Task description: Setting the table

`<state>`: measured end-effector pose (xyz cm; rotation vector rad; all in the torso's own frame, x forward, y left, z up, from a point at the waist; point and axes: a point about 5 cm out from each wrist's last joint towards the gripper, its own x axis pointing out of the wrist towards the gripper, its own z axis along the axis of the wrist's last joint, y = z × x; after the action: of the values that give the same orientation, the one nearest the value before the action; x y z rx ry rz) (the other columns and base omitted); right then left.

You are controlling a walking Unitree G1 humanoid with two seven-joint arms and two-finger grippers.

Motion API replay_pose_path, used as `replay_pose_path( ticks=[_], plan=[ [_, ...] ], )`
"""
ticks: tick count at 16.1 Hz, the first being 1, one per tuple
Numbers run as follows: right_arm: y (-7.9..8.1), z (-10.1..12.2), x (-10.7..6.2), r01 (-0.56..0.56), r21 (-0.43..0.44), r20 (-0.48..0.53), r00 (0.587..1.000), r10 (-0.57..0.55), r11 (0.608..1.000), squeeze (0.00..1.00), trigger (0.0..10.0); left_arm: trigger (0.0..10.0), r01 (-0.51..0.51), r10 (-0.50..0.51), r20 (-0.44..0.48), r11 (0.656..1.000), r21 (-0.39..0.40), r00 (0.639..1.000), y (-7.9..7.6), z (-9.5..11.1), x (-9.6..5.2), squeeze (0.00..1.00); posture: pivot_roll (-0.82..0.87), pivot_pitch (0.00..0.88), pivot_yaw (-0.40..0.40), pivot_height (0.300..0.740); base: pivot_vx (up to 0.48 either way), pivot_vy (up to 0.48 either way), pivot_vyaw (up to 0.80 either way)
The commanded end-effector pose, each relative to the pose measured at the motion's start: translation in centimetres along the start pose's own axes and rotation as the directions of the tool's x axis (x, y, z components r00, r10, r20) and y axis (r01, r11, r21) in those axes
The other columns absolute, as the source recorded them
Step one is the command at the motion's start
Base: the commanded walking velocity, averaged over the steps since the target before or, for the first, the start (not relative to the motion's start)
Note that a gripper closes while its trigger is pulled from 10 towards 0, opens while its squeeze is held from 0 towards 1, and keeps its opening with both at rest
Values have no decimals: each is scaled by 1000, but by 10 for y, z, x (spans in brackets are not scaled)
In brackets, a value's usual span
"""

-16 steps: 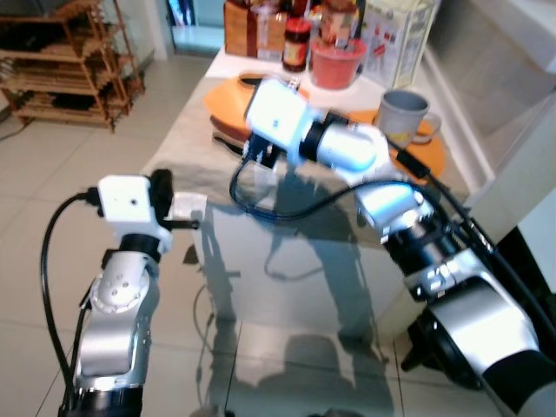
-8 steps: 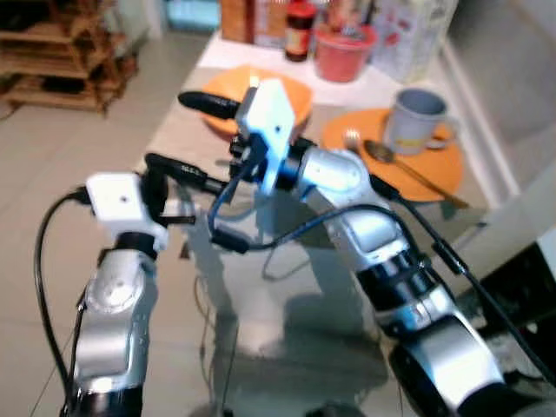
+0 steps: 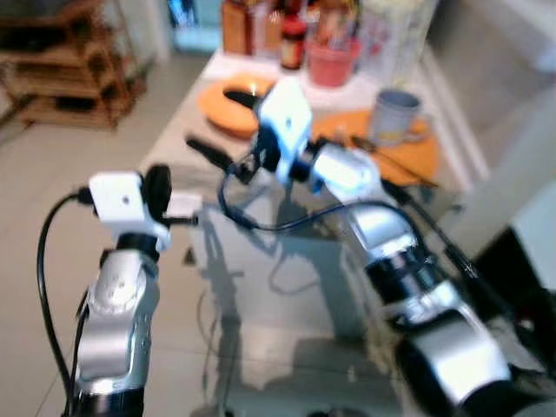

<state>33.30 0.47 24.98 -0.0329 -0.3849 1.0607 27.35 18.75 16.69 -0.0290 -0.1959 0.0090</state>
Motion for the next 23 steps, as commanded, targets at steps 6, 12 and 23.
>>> replay_pose_path(
  ticks=[6, 12, 23],
  plan=[
    [32, 11, -9, -173, 176, 169, 975, 144, 969, 0, 10000, 10000, 20, -19, 28, 997, -68, 999, -11, 6, 2, 0, -41, 76, -8, 740, 366, 0, 0],
    [34, 38, -16, -297, 87, 213, 938, 273, 951, 0, 10000, 10000, -1, 1, 7, 997, -76, 1000, -9, 3, 3, 0, -47, 77, -13, 740, 0, 0, 352],
    [-50, -2, -7, -223, -482, -448, 894, -20, 847, 0, 10000, 10000, 164, -164, -20, 986, 1, 986, -25, 3, -9, 0, -31, 82, -29, 740, 0, 0, 0]
  ],
)
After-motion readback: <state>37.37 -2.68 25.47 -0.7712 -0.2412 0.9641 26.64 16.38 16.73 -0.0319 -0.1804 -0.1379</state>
